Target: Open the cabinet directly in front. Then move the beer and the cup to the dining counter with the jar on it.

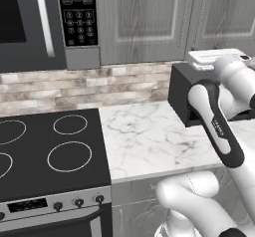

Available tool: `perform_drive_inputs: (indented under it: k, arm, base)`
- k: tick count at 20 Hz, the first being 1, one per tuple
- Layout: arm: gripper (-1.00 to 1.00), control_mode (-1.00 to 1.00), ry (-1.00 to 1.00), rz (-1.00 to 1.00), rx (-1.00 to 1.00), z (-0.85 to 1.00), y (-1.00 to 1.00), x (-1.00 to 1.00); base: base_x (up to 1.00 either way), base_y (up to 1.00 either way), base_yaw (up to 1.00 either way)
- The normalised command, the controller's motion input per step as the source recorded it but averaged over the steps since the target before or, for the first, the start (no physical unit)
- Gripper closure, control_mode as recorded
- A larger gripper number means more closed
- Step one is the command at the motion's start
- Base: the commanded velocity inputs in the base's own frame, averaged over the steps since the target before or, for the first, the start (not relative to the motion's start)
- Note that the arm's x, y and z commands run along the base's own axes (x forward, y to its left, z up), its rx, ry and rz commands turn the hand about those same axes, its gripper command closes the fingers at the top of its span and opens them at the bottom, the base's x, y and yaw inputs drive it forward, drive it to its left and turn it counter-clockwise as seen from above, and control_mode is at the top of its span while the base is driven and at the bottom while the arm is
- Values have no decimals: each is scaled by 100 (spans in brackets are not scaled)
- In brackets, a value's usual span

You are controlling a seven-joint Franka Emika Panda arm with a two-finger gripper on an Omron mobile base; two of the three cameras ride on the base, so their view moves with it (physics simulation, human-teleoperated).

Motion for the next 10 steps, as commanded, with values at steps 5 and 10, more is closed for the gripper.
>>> perform_drive_inputs:
  k: [5, 10]
  arm:
    - [-100, -100, 0, 1, 5, 4, 0, 88]
    - [-100, -100, 0, 1, 6, 7, -8, 96]
  base:
    - [0, 0, 0]
    - [0, 0, 0]
